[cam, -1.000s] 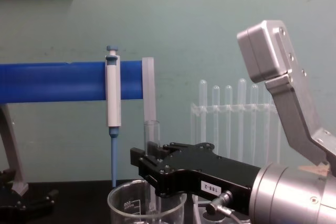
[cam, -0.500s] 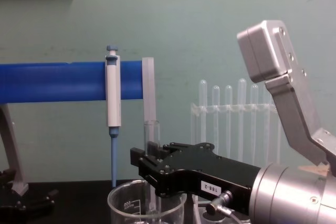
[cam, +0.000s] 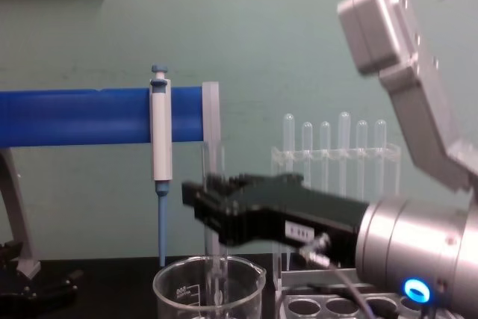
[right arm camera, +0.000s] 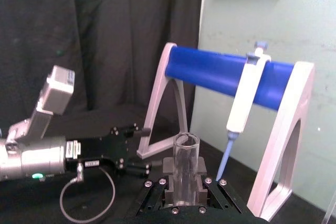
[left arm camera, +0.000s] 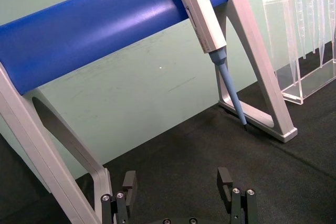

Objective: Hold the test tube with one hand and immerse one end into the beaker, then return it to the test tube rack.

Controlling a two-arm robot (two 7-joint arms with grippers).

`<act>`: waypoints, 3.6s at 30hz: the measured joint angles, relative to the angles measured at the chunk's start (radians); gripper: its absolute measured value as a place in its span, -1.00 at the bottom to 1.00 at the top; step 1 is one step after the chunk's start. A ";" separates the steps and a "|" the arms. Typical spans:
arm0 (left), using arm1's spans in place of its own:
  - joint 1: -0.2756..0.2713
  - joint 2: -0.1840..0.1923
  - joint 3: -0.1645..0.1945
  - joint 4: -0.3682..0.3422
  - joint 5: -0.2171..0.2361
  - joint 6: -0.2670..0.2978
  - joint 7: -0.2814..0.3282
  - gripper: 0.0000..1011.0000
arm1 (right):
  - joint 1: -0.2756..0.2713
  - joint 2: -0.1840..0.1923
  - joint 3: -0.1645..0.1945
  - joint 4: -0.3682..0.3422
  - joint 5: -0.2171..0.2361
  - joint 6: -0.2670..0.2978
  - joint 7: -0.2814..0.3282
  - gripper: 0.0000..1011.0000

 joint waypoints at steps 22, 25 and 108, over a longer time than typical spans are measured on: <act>0.000 0.000 0.000 0.000 0.000 0.000 0.000 0.98 | 0.069 0.056 0.043 -0.244 0.068 0.172 -0.007 -0.55; 0.000 0.000 0.000 0.000 0.000 0.000 0.000 0.98 | 0.052 0.086 0.076 -0.290 0.085 0.197 -0.029 -0.55; 0.000 0.000 0.000 0.000 0.000 0.000 0.000 0.98 | -0.188 0.087 0.194 -0.212 -0.011 0.145 -0.128 -0.55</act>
